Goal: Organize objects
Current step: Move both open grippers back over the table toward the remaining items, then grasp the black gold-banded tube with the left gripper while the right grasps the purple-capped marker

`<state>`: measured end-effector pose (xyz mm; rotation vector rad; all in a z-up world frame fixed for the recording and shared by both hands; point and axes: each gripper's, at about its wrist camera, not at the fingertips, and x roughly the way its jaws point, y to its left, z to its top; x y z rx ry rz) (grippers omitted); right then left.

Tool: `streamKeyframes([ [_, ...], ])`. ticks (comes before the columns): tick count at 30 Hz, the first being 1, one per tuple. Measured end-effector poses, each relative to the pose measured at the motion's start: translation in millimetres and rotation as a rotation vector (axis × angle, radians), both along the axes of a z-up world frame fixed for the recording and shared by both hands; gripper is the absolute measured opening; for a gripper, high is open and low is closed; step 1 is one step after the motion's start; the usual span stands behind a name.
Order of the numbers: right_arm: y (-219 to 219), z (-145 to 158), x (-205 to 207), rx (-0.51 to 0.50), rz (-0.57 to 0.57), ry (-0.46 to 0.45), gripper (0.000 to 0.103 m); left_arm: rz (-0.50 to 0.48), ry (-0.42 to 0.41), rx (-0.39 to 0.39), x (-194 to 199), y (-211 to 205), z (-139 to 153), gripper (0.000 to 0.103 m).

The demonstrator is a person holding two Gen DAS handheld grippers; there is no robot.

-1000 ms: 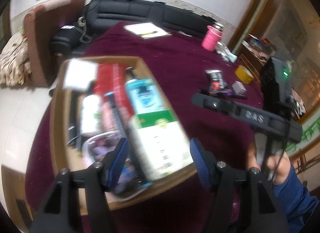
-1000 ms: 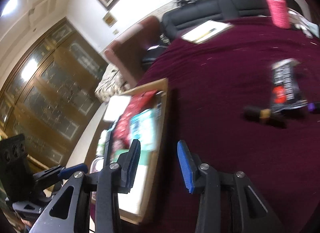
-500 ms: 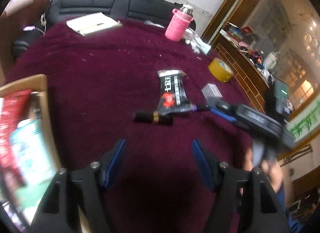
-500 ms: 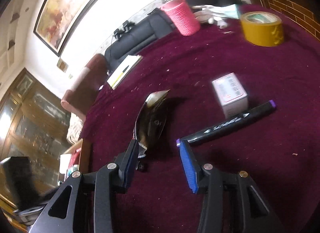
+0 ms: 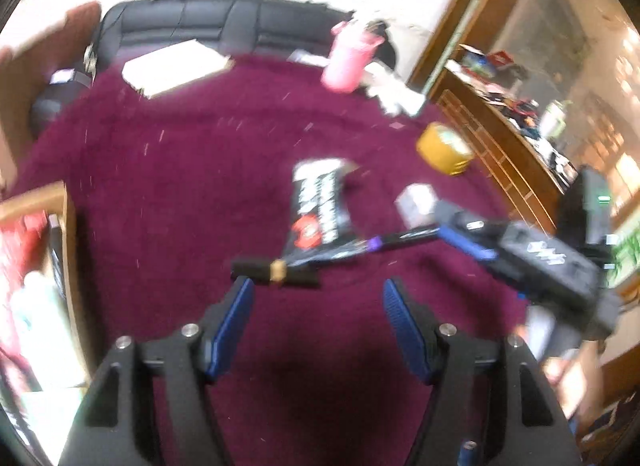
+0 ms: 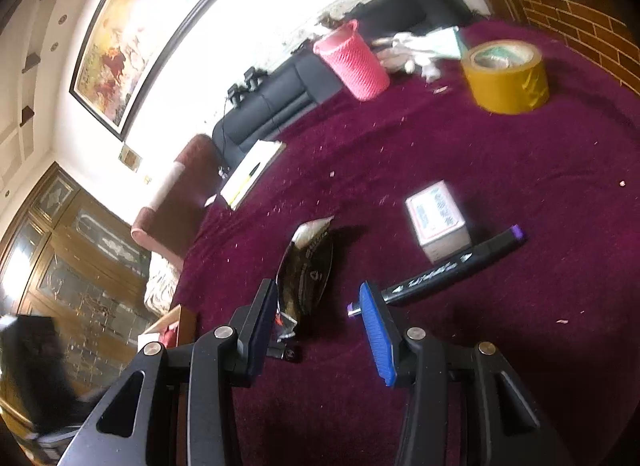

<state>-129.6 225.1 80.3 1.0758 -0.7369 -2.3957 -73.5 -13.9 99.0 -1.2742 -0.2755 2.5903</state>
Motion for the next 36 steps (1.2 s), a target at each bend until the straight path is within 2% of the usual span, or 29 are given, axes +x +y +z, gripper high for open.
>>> streamKeyframes([
  [3, 6.6, 2.8, 0.1, -0.003, -0.020, 0.012, 0.048, -0.064, 0.060, -0.031, 8.6, 19.4, 42.4, 0.066],
  [6, 12.4, 1.1, -1.1, -0.019, -0.032, 0.003, 0.048, -0.162, 0.144, -0.127, 14.8, 39.0, 79.5, 0.067],
  [7, 13.9, 0.3, -2.0, -0.025, -0.034, -0.001, 0.048, -0.197, 0.187, -0.189, 17.4, 46.3, 87.3, 0.075],
  [8, 15.4, -0.3, -2.8, -0.031, -0.036, -0.005, 0.048, -0.224, 0.191, -0.223, 16.7, 49.8, 87.2, 0.083],
  [11, 19.2, -0.6, -3.4, -0.037, -0.043, -0.009, 0.048, -0.342, 0.089, -0.282, 2.5, 50.7, 58.5, 0.084],
  [14, 20.6, -1.5, -5.3, -0.032, -0.055, -0.014, 0.048, -0.414, -0.002, -0.333, -14.5, 38.8, 9.0, 0.084],
  [16, 18.1, -5.0, -8.5, -0.035, -0.046, -0.031, 0.048, -0.421, -0.016, -0.388, -23.9, 29.9, -18.9, 0.083],
  [18, 15.4, -7.8, -11.1, -0.031, -0.039, -0.043, 0.048, -0.432, -0.057, -0.375, -37.8, 20.7, -43.1, 0.083],
  [21, 15.3, -10.3, -13.0, -0.026, -0.039, -0.050, 0.048, -0.417, -0.089, -0.364, -54.6, 13.4, -61.6, 0.083],
  [25, 18.2, -12.5, -14.5, -0.024, -0.052, -0.054, 0.048, -0.438, -0.068, -0.387, -65.6, 17.6, -74.2, 0.083],
  [27, 20.5, -14.7, -15.5, -0.027, -0.060, -0.062, 0.048, -0.449, -0.084, -0.401, -68.7, 22.6, -82.7, 0.079],
  [28, 21.5, -15.7, -16.0, -0.028, -0.063, -0.068, 0.048, -0.447, -0.104, -0.419, -68.6, 25.7, -88.8, 0.067],
  [29, 22.9, -16.8, -16.4, -0.033, -0.068, -0.074, 0.048, -0.441, -0.107, -0.411, -68.6, 28.0, -90.6, 0.064],
  [32, 26.1, -18.7, -16.6, -0.038, -0.081, -0.087, 0.048, -0.393, -0.136, -0.337, -59.1, 28.8, -88.1, 0.023],
  [33, 26.4, -19.1, -16.6, -0.034, -0.085, -0.091, 0.048, -0.368, -0.136, -0.328, -54.0, 29.6, -87.3, 0.017],
  [36, 25.7, -22.2, -18.3, -0.023, -0.084, -0.117, 0.048, -0.267, -0.152, -0.264, -34.2, 30.6, -87.5, 0.017],
])
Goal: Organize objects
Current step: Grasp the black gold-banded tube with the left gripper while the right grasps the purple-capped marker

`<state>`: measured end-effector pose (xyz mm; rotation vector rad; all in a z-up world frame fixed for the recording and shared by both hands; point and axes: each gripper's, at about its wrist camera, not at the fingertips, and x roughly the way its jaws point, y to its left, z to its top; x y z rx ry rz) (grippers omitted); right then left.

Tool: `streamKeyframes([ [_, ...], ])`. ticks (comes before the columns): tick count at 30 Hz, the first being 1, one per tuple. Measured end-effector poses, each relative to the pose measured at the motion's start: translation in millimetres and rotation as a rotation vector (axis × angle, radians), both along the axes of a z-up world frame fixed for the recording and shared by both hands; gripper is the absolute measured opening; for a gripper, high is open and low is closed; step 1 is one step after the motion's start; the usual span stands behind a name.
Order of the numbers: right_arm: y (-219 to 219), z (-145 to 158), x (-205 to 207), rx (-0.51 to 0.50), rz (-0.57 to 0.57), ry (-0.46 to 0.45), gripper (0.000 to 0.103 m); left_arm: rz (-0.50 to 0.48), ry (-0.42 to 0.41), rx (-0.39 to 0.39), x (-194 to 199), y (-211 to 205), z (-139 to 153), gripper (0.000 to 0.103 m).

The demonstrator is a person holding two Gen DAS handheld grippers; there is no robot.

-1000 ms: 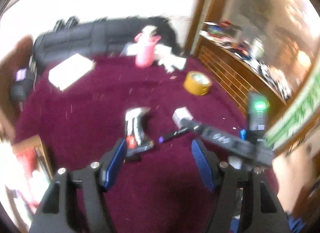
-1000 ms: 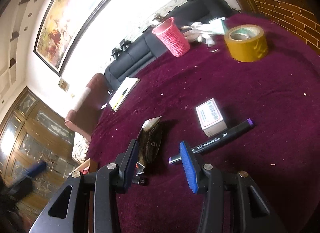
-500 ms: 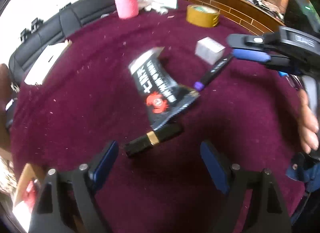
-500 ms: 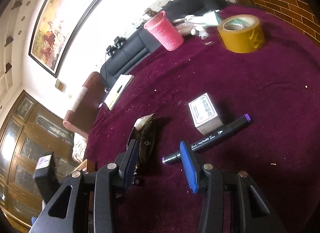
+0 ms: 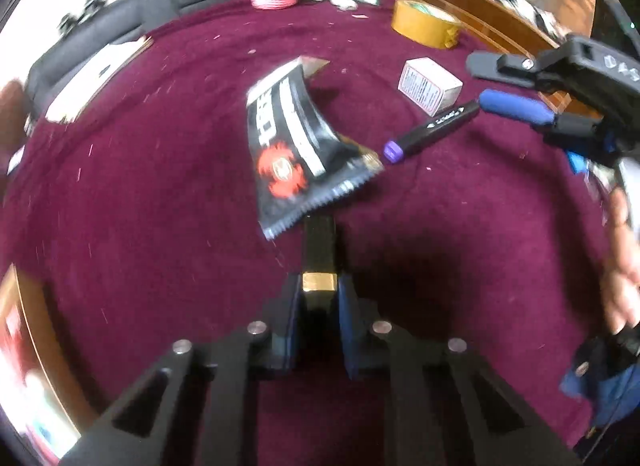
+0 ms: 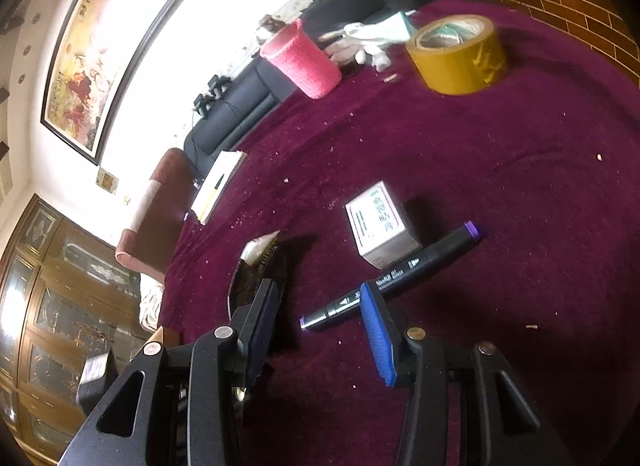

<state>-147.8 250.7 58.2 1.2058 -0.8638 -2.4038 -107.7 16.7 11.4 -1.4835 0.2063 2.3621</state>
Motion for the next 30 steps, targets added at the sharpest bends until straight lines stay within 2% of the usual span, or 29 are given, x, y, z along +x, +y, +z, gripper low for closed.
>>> streamKeyframes([
  [2, -2.1, -2.3, -0.9, 0.031, -0.003, -0.013, 0.048, 0.078, 0.005, 0.061, 12.4, -1.4, -0.2, 0.017],
  [5, -7.6, -4.5, -2.5, 0.087, -0.002, -0.006, 0.048, 0.144, 0.066, 0.089, 21.0, -2.1, -2.6, 0.017],
  [10, -35.9, 4.0, -16.1, 0.184, 0.101, 0.150, 0.050, 0.152, 0.112, 0.146, 19.8, -7.6, -4.9, 0.017],
  [12, -47.5, -7.2, -26.6, 0.299, 0.111, 0.128, 0.049, 0.152, 0.135, 0.184, 19.5, -12.0, -6.5, 0.017],
  [13, -48.3, -17.7, -32.8, 0.342, 0.103, 0.081, 0.049, 0.148, 0.146, 0.190, 18.5, -13.1, -6.6, 0.017],
  [15, -43.9, -27.9, -38.5, 0.358, 0.100, 0.015, 0.049, 0.125, 0.157, 0.177, 17.3, -11.5, -7.2, 0.017],
  [17, -37.9, -25.5, -35.5, 0.374, 0.080, -0.023, 0.049, 0.111, 0.168, 0.173, 18.4, -11.1, -7.4, 0.017],
  [18, -34.6, -24.7, -31.9, 0.369, 0.083, -0.063, 0.049, 0.106, 0.169, 0.169, 19.7, -11.2, -7.1, 0.017],
  [19, -32.1, -25.0, -27.5, 0.344, 0.095, -0.089, 0.055, 0.104, 0.170, 0.168, 20.1, -11.7, -7.0, 0.017],
  [20, -29.6, -24.8, -21.0, 0.302, 0.122, -0.117, 0.065, 0.102, 0.169, 0.171, 20.7, -12.2, -6.9, 0.017],
  [22, -30.4, -23.2, -13.0, 0.176, 0.221, -0.142, 0.068, 0.099, 0.169, 0.173, 20.7, -12.5, -6.8, 0.017],
  [23, -28.3, -21.0, -13.1, 0.083, 0.256, -0.135, 0.068, 0.099, 0.168, 0.175, 20.5, -12.7, -7.1, 0.017],
  [24, -23.9, -18.4, -13.6, 0.041, 0.248, -0.124, 0.068, 0.099, 0.168, 0.175, 20.4, -12.9, -7.2, 0.017],
  [25, -18.6, -13.9, -11.9, 0.081, 0.199, -0.102, 0.068, 0.098, 0.169, 0.173, 20.6, -13.1, -7.2, 0.017],
  [28, -17.3, -8.6, -8.9, 0.324, 0.107, -0.067, 0.067, 0.098, 0.167, 0.171, 20.5, -12.8, -7.0, 0.017],
  [30, -9.7, -10.7, -10.5, 0.332, 0.085, -0.076, 0.067, 0.096, 0.168, 0.168, 20.2, -12.5, -6.7, 0.017],
])
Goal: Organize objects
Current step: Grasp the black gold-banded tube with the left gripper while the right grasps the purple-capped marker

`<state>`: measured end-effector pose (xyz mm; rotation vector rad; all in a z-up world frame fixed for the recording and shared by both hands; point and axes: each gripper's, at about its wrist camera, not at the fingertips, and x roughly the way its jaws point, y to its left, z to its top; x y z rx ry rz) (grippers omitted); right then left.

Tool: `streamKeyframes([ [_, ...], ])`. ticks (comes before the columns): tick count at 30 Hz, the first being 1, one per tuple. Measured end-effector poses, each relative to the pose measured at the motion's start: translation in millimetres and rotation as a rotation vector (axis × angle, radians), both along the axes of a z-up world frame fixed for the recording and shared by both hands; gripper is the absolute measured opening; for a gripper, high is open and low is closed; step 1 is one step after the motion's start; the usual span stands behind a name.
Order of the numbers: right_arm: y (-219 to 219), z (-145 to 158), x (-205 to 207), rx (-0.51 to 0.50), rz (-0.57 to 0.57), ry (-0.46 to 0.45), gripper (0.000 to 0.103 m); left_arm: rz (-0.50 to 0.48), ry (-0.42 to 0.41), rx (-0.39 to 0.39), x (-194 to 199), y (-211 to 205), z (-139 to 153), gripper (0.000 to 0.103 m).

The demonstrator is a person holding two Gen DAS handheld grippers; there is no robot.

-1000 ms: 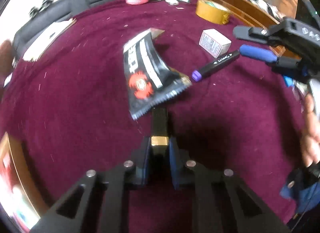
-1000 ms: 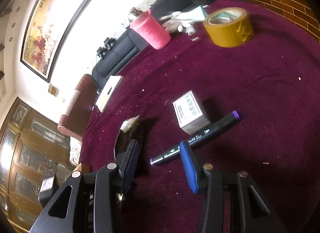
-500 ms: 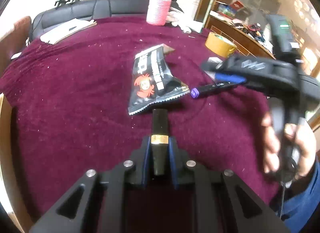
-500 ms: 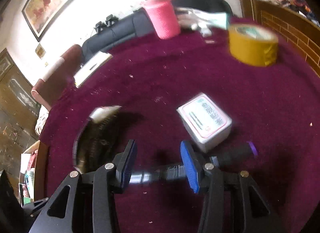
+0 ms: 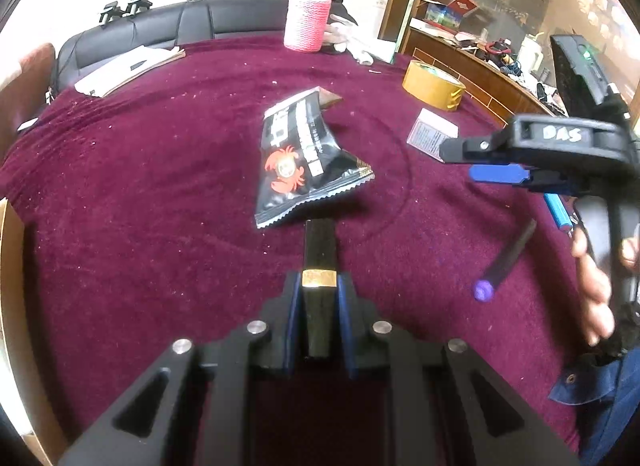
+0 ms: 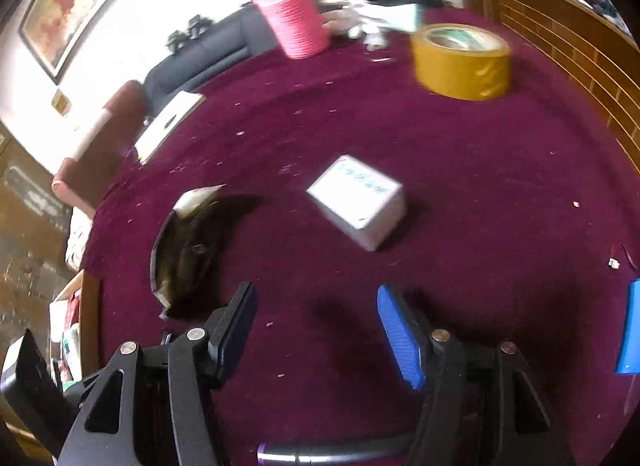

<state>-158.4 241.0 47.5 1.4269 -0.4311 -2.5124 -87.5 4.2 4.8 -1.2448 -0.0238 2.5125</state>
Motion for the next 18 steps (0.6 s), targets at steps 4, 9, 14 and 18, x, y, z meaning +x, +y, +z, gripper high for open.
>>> streamKeyframes([
  [4, 22.2, -5.1, 2.9, 0.040, -0.050, -0.035, 0.067, -0.005, 0.004, -0.006, 0.8, 0.7, -0.2, 0.017],
  [9, 40.0, -10.1, 32.8, -0.012, -0.057, -0.120, 0.068, -0.005, -0.002, 0.016, 0.2, -2.0, -0.5, 0.017],
  [14, 33.9, -11.3, 87.7, 0.097, 0.076, -0.155, 0.070, -0.009, -0.001, 0.012, 0.7, -2.4, -0.1, 0.017],
  [18, 23.7, -10.6, 131.5, 0.149, 0.195, -0.189, 0.074, -0.010, -0.002, 0.014, 0.7, -2.4, -0.1, 0.017],
])
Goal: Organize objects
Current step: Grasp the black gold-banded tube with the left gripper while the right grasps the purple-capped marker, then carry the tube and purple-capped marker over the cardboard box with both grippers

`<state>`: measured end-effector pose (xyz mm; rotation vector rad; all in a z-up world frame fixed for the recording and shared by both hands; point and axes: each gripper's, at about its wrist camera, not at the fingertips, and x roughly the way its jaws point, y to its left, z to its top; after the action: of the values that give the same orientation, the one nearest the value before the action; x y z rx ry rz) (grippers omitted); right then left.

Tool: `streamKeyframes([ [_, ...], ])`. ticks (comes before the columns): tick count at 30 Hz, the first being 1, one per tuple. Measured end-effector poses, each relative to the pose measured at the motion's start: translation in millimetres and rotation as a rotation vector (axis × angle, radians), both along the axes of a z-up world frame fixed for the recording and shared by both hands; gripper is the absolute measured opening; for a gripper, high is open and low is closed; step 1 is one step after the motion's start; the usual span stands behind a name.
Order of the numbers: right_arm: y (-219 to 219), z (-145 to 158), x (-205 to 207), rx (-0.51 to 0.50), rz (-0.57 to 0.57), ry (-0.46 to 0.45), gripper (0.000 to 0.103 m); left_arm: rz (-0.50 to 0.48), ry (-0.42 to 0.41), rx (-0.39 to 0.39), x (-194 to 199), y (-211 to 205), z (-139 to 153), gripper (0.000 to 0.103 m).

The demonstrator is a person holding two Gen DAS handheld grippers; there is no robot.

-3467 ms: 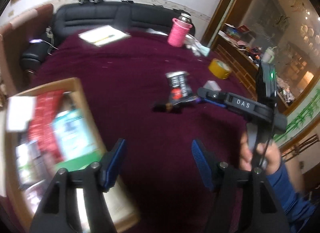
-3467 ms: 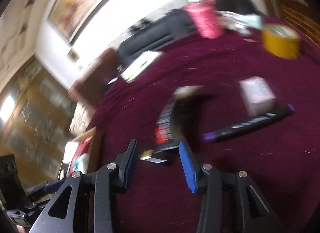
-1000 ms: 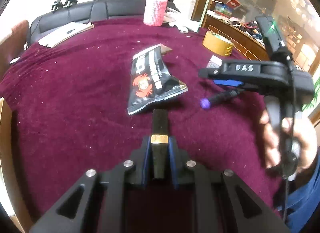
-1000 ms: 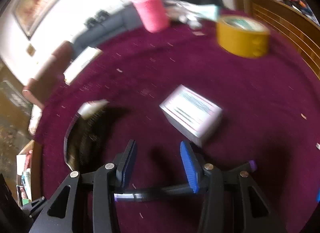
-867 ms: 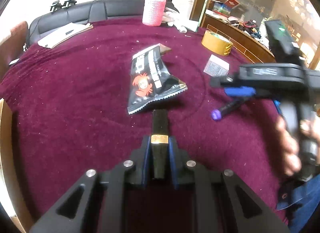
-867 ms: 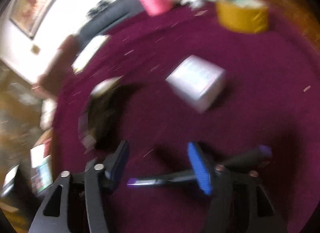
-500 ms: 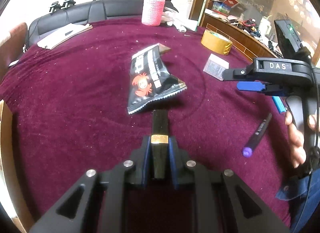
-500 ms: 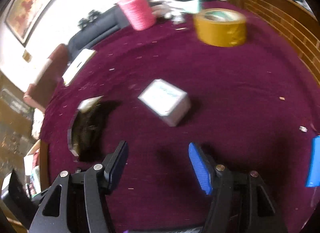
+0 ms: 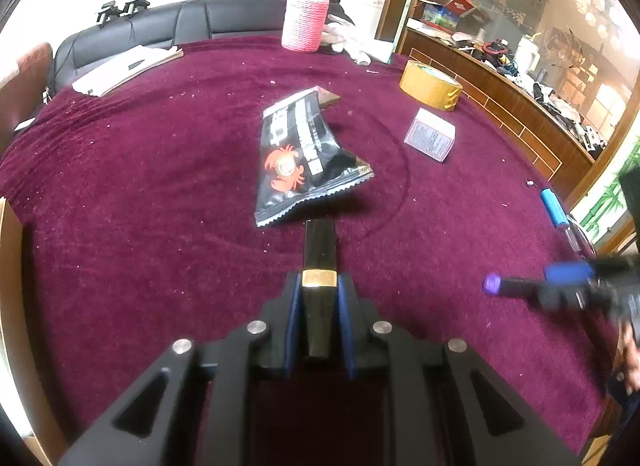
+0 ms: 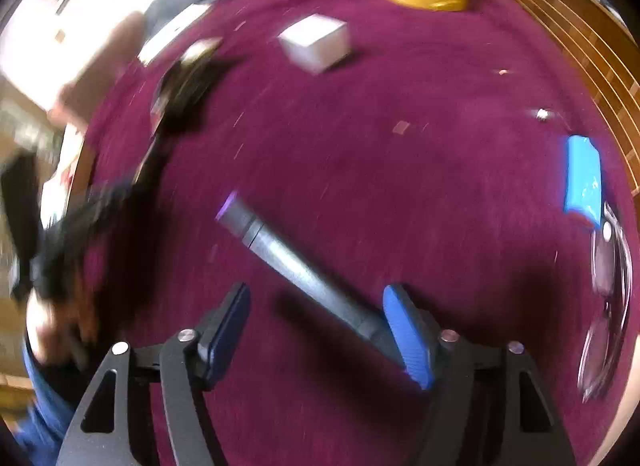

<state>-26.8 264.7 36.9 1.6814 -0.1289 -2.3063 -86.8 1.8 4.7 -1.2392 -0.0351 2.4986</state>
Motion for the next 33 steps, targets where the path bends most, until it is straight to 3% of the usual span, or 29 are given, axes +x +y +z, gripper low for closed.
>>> streamKeyframes([
  [4, -18.9, 0.4, 22.2, 0.032, 0.112, 0.050, 0.074, 0.000, 0.003, -0.004, 0.7, 1.1, 0.0, 0.017],
  [6, -26.2, -2.6, 25.4, 0.101, 0.124, 0.111, 0.057, 0.001, 0.001, 0.000, 0.3, 0.3, 0.1, 0.017],
  [7, -29.3, -4.1, 23.6, 0.136, 0.123, 0.125, 0.035, 0.000, 0.000, 0.008, -0.3, -0.5, 0.0, 0.017],
  [8, -33.5, -3.3, 22.9, 0.183, 0.126, 0.152, 0.021, 0.000, -0.002, 0.015, -0.5, -0.4, -0.3, 0.017],
  [9, -36.1, -3.1, 23.8, 0.205, 0.129, 0.166, 0.017, 0.002, -0.006, 0.028, -1.6, -1.8, -0.4, 0.017],
  [13, -28.8, 0.0, 21.0, 0.127, 0.044, 0.169, 0.016, 0.018, -0.027, 0.089, -3.1, -9.7, -0.8, 0.017],
  [17, -22.8, 5.8, 21.5, -0.119, -0.048, 0.200, 0.016, 0.033, -0.035, 0.129, -3.3, -15.5, -0.7, 0.017],
  [21, -38.3, 1.0, 21.2, -0.231, -0.069, 0.191, 0.016, 0.050, -0.018, 0.156, 0.5, -20.2, 4.8, 0.017],
  [25, -56.0, 1.0, 19.0, -0.237, -0.046, 0.191, 0.016, 0.066, -0.013, 0.196, 10.8, -24.8, 12.2, 0.017],
  [33, -80.3, 8.4, 26.8, -0.230, 0.015, 0.216, 0.016, 0.109, 0.072, 0.202, 60.5, -45.4, 38.9, 0.017],
])
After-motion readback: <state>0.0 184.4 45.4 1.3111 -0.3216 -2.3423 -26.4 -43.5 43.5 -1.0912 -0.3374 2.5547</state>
